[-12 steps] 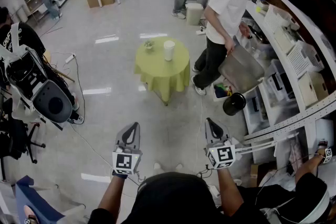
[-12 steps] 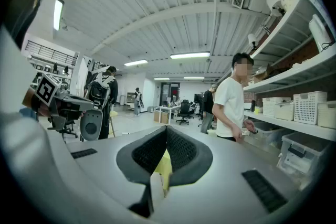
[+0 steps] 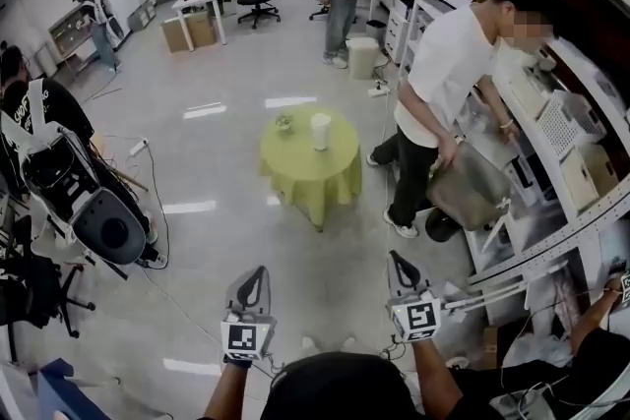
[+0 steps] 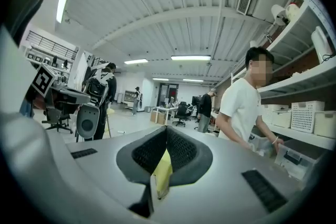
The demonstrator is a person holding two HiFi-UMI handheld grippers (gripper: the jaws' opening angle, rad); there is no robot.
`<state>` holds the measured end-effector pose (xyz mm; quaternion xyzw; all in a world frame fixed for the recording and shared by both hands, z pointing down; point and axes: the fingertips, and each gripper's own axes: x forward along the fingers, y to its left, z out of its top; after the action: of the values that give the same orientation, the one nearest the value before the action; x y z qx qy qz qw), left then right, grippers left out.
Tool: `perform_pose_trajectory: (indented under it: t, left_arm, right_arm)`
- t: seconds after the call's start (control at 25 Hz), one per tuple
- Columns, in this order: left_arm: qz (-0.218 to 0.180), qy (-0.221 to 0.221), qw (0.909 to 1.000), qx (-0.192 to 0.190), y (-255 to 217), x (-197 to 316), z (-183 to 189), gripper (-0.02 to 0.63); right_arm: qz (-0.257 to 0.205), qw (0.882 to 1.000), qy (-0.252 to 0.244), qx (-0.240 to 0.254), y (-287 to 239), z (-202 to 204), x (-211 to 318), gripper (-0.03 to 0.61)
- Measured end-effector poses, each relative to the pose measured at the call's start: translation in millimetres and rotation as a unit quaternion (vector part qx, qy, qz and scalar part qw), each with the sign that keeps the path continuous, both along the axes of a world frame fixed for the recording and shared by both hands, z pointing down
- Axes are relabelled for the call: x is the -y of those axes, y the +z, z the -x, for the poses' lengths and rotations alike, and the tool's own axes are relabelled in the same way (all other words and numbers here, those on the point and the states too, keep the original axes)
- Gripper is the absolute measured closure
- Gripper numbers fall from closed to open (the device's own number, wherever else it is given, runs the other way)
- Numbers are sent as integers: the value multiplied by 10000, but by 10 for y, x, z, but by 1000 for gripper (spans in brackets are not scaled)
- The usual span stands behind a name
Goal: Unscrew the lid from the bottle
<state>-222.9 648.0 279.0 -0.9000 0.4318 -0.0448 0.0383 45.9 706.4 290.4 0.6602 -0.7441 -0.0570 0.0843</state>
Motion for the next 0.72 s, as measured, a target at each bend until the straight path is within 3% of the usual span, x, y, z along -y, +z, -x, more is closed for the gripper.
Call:
perform_pose_trajectory:
  t: [0.28, 0.36, 0.52, 0.72]
  left_arm:
    - [-45, 26, 9998, 192, 53, 39, 50, 597]
    - [-64, -24, 9997, 250, 63, 31, 90, 597]
    - [-22, -101, 9999, 65, 11, 49, 140, 597]
    - [30, 60, 10000, -24, 23, 86, 176, 595]
  right_arm:
    - [97, 9987, 412, 283, -15, -116, 24, 573]
    - [117, 9989, 353, 297, -29, -71, 37, 544]
    - [-15, 9994, 103, 316, -133, 90, 70, 433]
    - [-152, 9986, -263, 424, -282, 374, 133, 214]
